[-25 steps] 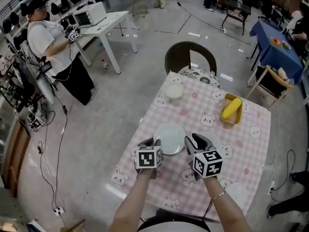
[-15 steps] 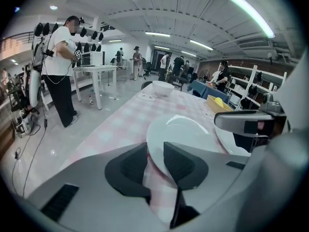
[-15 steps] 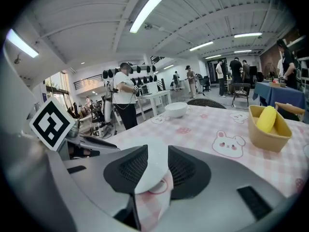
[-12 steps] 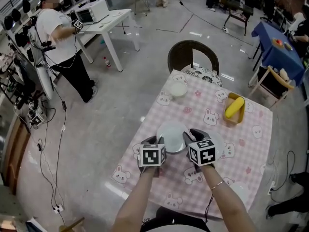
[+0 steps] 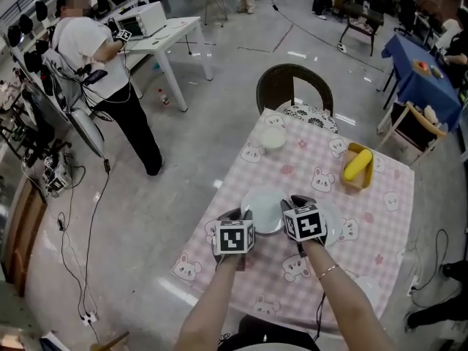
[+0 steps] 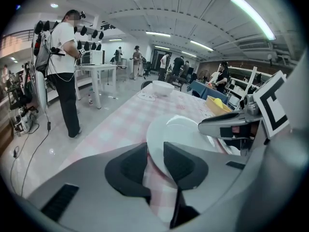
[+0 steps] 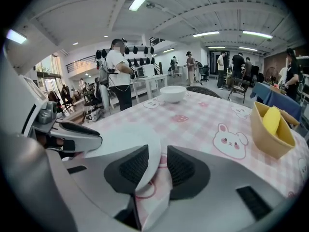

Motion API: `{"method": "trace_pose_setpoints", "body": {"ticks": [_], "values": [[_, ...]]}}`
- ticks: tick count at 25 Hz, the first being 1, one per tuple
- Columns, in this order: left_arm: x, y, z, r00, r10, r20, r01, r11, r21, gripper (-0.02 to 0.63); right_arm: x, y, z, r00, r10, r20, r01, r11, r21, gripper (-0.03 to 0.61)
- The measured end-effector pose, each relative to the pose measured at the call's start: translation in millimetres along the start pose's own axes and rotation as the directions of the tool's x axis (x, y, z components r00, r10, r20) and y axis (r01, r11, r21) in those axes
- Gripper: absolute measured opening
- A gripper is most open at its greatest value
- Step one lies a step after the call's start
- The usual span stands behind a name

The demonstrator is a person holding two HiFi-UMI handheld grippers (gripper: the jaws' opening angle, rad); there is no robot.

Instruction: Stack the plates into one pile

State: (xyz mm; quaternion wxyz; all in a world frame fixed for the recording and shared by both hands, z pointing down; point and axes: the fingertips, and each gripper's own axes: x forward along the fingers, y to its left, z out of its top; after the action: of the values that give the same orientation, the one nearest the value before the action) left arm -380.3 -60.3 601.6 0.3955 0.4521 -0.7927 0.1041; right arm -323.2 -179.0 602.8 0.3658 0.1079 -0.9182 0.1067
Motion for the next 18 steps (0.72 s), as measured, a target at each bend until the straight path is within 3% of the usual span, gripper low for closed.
{"method": "trace_pose_setpoints", "body": {"ticks": [9, 18], "values": [[-1, 1, 0, 1.000, -0.003, -0.002, 0.003, 1.000, -0.001, 0.124, 3, 5, 0, 1.000, 0.005, -0.024, -0.006, 1.000, -0.026, 0.085], [-7, 0, 0, 1.000, 0.000, 0.026, 0.000, 1.000, -0.004, 0.108, -6, 4, -3, 1.000, 0.009, 0.001, -0.009, 0.998, 0.058, 0.067]]}}
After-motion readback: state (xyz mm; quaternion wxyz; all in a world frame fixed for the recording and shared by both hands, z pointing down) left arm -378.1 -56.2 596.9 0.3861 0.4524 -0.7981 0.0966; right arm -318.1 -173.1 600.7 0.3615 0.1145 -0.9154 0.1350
